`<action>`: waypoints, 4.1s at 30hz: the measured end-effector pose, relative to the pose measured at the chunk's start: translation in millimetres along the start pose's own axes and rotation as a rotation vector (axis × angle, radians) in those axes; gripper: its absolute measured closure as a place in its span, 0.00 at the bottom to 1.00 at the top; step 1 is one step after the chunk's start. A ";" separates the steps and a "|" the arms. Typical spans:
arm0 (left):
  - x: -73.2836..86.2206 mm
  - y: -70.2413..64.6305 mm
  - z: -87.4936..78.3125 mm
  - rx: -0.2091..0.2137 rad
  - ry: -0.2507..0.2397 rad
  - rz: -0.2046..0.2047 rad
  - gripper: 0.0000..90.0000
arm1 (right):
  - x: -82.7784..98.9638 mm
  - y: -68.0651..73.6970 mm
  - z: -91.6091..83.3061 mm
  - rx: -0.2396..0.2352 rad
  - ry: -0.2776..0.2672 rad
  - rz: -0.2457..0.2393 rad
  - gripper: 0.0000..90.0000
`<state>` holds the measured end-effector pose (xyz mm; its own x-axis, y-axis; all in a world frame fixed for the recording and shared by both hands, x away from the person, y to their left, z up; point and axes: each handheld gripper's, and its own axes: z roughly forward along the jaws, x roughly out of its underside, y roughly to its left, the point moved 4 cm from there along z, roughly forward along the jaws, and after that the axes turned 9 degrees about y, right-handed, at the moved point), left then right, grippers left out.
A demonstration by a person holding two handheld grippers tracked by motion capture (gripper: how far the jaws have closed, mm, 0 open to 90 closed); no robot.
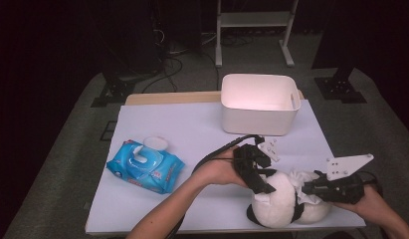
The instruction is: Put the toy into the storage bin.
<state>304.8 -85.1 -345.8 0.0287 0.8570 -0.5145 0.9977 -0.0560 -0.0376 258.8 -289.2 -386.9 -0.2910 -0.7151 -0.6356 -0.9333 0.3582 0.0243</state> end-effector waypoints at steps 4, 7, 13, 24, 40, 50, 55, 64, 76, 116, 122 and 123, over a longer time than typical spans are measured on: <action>-2.2 -1.5 6.5 0.036 0.024 -0.016 0.21 | 0.7 8.0 -0.7 -0.002 0.000 -0.009 0.95; -1.7 -1.9 14.7 0.092 0.029 -0.028 0.20 | 1.6 10.4 -0.6 -0.006 -0.001 -0.019 0.95; 1.3 -4.3 31.4 0.195 0.050 -0.053 0.26 | 3.0 14.8 1.0 -0.020 -0.004 -0.030 0.95; -6.7 5.7 9.8 0.113 0.042 0.038 0.51 | -16.1 -14.0 -9.0 0.011 -0.067 -0.033 0.95; 9.8 39.5 -14.0 -0.024 0.145 0.128 0.51 | -52.2 -54.4 23.9 -0.037 -0.022 -0.030 0.95; 19.8 25.0 -16.9 -0.013 0.128 0.107 0.49 | -51.7 -25.6 26.2 -0.041 0.002 -0.081 0.95; 23.0 17.4 -18.2 0.022 0.092 0.040 0.37 | -50.9 -16.2 29.6 -0.041 0.017 -0.109 0.95; 27.5 9.6 -10.6 0.024 0.103 0.029 0.43 | -54.3 -9.1 27.1 -0.036 0.043 -0.152 0.95; 22.0 0.2 -11.1 -0.006 0.091 0.083 0.51 | -65.5 -37.9 22.1 0.007 0.086 -0.122 0.95; 36.9 8.8 -11.7 -0.052 0.072 0.035 0.42 | -54.4 -6.1 24.4 -0.021 0.089 -0.143 0.95; 39.1 7.0 -11.3 -0.054 0.059 0.034 0.42 | -57.5 -5.4 22.4 -0.009 0.113 -0.161 0.95; 39.3 6.9 -11.2 -0.054 0.056 0.033 0.42 | -57.7 -5.6 21.8 -0.008 0.114 -0.163 0.95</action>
<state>313.5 -46.0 -356.8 0.0634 0.8824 -0.4661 0.9980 -0.0583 0.0254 285.3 -236.8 -367.2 -0.1575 -0.8266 -0.5403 -0.9715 0.2278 -0.0654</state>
